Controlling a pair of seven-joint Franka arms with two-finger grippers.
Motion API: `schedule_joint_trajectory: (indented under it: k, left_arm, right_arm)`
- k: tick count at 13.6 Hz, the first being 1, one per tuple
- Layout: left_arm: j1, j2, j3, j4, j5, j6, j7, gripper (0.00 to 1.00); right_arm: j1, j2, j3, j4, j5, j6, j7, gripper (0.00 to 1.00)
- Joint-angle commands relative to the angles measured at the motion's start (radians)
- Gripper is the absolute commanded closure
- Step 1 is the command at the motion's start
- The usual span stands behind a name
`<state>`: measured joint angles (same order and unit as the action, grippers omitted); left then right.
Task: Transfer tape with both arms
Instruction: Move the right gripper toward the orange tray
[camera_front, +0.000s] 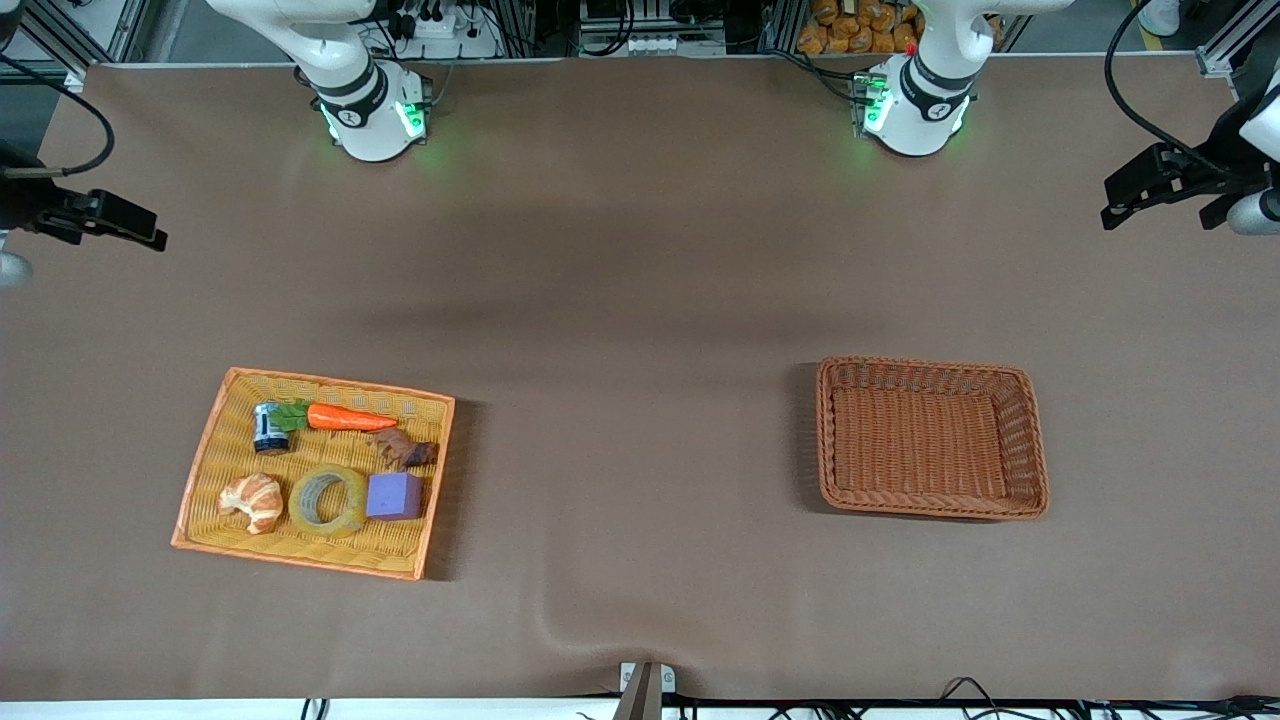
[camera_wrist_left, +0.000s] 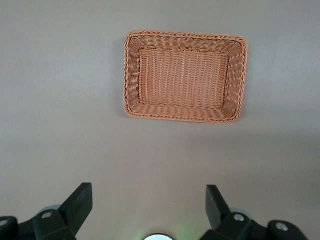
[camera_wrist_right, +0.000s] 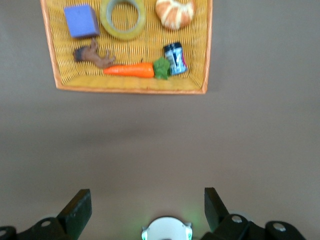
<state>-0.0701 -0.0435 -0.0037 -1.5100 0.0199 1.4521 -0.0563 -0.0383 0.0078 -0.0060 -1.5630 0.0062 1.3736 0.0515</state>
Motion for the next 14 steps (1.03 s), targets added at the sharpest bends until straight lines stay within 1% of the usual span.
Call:
schedule_joint_trajectory:
  k: [1,3,5,8,11,14]
  left_arm:
    - [0.001,0.010,-0.004,0.019,0.005,0.013,0.010,0.00]
    - [0.000,0.002,-0.004,0.019,0.005,0.011,0.012,0.00]
    - [0.001,-0.006,-0.004,0.019,0.003,0.008,0.027,0.00]
    - [-0.007,-0.010,-0.013,0.021,0.009,0.007,0.007,0.00]
    - [-0.013,-0.010,-0.018,0.021,0.015,0.007,0.001,0.00]
    - [-0.013,-0.010,-0.038,0.019,0.014,0.005,-0.002,0.00]
  right_arm:
    - [0.008,0.032,0.003,0.015,-0.003,-0.063,0.018,0.00]
    - [0.002,0.044,0.003,0.017,-0.003,-0.068,0.018,0.00]
    - [-0.003,0.089,0.001,0.024,-0.011,-0.032,0.015,0.00]
    - [-0.029,0.217,-0.003,0.024,-0.018,0.172,0.015,0.00]
    - [-0.031,0.361,-0.005,0.024,-0.018,0.410,0.021,0.00]
    - [-0.025,0.467,-0.003,0.024,0.004,0.663,0.033,0.00]
